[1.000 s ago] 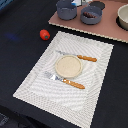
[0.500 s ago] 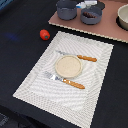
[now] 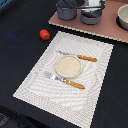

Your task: Place the fish, sausage, and tomato into the frying pan.

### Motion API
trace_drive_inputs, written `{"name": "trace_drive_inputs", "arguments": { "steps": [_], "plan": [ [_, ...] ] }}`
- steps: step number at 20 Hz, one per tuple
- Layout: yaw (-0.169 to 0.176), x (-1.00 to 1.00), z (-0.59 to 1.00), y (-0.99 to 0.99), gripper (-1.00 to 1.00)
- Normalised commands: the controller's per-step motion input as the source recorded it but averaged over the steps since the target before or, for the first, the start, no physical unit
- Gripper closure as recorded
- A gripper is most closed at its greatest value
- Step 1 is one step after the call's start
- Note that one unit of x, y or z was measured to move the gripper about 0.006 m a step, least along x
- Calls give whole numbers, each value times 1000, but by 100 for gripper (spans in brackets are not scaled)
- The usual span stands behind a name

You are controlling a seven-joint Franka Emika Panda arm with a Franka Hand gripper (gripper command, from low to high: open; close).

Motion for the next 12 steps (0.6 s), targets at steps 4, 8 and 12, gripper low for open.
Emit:
{"name": "trace_drive_inputs", "arguments": {
  "steps": [4, 8, 12],
  "plan": [
    [-54, 17, 1000, 291, -100],
    [-95, -223, 1000, -56, -100],
    [-119, -398, 996, -456, -100]
  ]
}}
